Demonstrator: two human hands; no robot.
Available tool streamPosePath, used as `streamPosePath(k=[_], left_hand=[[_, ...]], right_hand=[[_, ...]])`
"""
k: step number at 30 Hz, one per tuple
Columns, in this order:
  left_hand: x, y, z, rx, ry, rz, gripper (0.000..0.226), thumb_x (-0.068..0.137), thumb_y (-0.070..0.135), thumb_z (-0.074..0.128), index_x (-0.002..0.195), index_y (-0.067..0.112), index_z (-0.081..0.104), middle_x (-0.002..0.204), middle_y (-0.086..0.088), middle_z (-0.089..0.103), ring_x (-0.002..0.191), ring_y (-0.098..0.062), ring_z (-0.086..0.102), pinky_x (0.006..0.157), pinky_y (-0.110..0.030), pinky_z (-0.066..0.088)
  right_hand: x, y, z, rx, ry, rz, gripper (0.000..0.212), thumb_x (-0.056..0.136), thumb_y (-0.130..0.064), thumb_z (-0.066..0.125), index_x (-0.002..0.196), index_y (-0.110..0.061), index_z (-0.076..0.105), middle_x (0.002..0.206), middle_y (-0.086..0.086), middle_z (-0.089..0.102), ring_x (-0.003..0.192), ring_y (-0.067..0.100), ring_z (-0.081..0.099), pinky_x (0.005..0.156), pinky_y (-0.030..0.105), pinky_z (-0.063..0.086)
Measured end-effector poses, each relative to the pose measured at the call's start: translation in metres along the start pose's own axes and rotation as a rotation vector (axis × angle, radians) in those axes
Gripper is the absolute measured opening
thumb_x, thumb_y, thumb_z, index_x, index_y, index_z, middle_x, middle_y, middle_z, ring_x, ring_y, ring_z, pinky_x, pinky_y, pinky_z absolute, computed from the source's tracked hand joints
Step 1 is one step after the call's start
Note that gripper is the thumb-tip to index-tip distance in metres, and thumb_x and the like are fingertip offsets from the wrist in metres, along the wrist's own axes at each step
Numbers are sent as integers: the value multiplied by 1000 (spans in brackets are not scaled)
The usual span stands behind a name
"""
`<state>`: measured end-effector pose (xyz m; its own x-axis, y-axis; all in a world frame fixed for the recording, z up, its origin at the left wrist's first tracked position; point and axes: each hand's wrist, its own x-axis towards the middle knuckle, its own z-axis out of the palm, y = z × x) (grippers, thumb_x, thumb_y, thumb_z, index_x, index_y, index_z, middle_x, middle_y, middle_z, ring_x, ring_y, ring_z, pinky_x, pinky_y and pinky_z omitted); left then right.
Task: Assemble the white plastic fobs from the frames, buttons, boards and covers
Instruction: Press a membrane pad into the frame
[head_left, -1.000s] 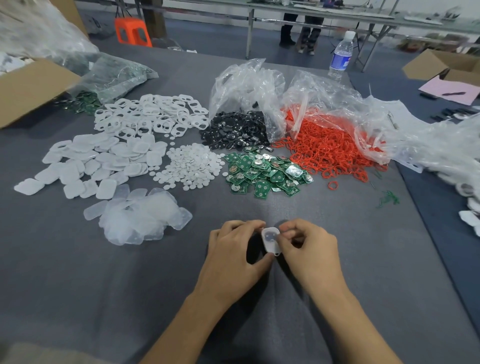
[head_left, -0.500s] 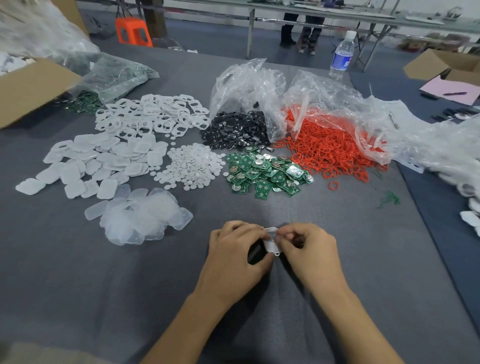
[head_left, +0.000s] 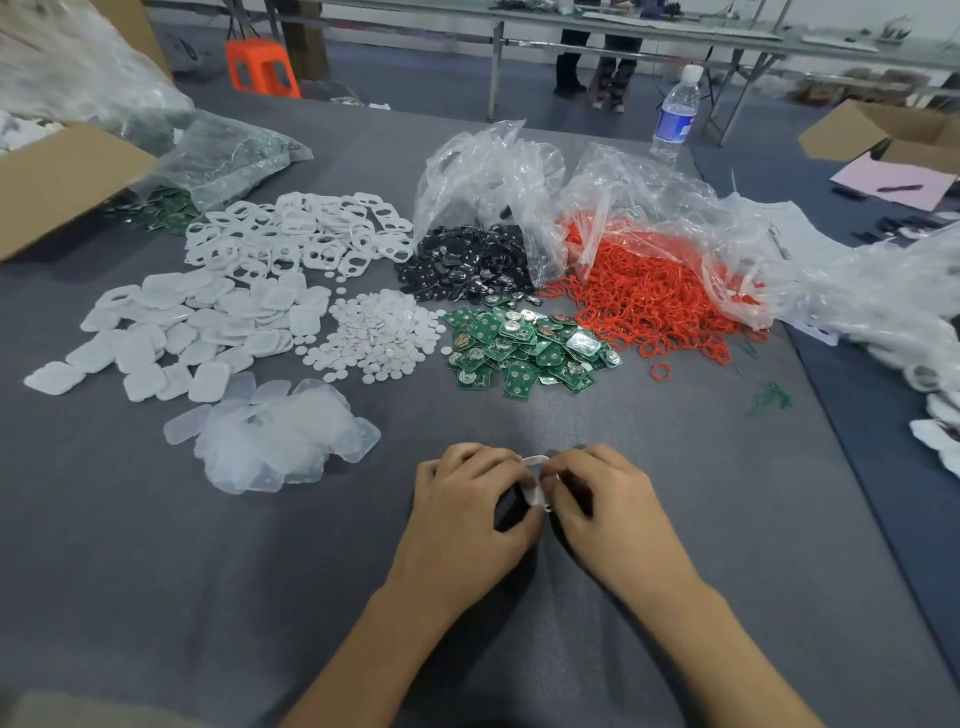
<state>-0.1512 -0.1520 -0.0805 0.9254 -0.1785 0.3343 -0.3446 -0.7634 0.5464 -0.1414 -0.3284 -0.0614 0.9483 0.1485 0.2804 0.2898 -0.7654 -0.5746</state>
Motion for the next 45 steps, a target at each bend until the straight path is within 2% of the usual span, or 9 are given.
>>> streamPosePath(k=[7, 21, 30, 33, 35, 37, 39, 42, 45], left_hand=[[0, 0, 1, 16, -9, 6, 23, 87, 50, 62, 108, 41, 63, 120, 28, 59, 124, -1, 45, 98, -33, 35], [0, 0, 2, 29, -6, 15, 16, 90, 47, 59, 103, 39, 61, 116, 25, 59, 121, -2, 48, 96, -30, 34], [-4, 4, -13, -127, -57, -29, 37, 90, 46, 61, 126, 42, 55, 125, 28, 55, 126, 3, 41, 103, -27, 36], [-11, -2, -26, -233, 28, -91, 33, 88, 34, 66, 120, 39, 59, 123, 27, 56, 124, 0, 47, 104, -25, 40], [-21, -13, -36, -255, 122, -159, 27, 90, 22, 68, 113, 36, 63, 116, 25, 58, 117, -3, 54, 97, -19, 44], [-32, -27, -45, -242, 187, -231, 28, 90, 12, 71, 106, 33, 64, 107, 21, 60, 107, -6, 59, 89, -19, 47], [-39, -37, -50, -233, 223, -278, 30, 87, 4, 72, 101, 30, 66, 101, 19, 61, 98, -6, 61, 83, -19, 49], [-39, -37, -50, -232, 217, -263, 30, 86, 1, 72, 98, 28, 67, 98, 20, 62, 94, -7, 62, 79, -11, 47], [-36, -34, -49, -219, 196, -236, 28, 87, 4, 71, 97, 30, 67, 98, 22, 61, 96, -8, 62, 79, -16, 50]], right_hand=[[-8, 2, 6, 38, 48, -17, 16, 90, -10, 70, 102, -19, 76, 98, -6, 65, 93, 11, 63, 83, 30, 53], [-14, 8, 12, 47, 60, -42, 15, 96, -20, 66, 107, -26, 72, 101, -12, 61, 99, 9, 58, 87, 28, 49], [-14, -3, 9, 108, 120, -43, 21, 94, -20, 67, 112, -31, 71, 104, -16, 55, 99, 2, 60, 82, 15, 46], [-9, -17, 10, 117, 154, -25, 25, 95, -21, 65, 115, -35, 68, 104, -19, 55, 96, 4, 61, 80, 14, 45], [-5, -21, 10, 144, 194, 20, 37, 92, -13, 61, 119, -38, 65, 103, -19, 55, 93, 2, 60, 77, 9, 43], [-1, -20, 9, 194, 265, 131, 50, 85, -2, 59, 113, -43, 62, 101, -16, 57, 89, 0, 59, 74, 5, 41], [-2, -16, 10, 195, 261, 208, 57, 83, 4, 58, 108, -47, 61, 99, -14, 59, 86, -2, 59, 73, 3, 41], [-8, -10, 14, 170, 183, 214, 49, 83, 5, 59, 110, -35, 70, 99, -15, 59, 88, -3, 60, 75, 2, 40], [-13, -5, 15, 162, 202, 209, 43, 83, 3, 63, 111, -28, 72, 99, -15, 61, 88, 0, 61, 77, 3, 41]])
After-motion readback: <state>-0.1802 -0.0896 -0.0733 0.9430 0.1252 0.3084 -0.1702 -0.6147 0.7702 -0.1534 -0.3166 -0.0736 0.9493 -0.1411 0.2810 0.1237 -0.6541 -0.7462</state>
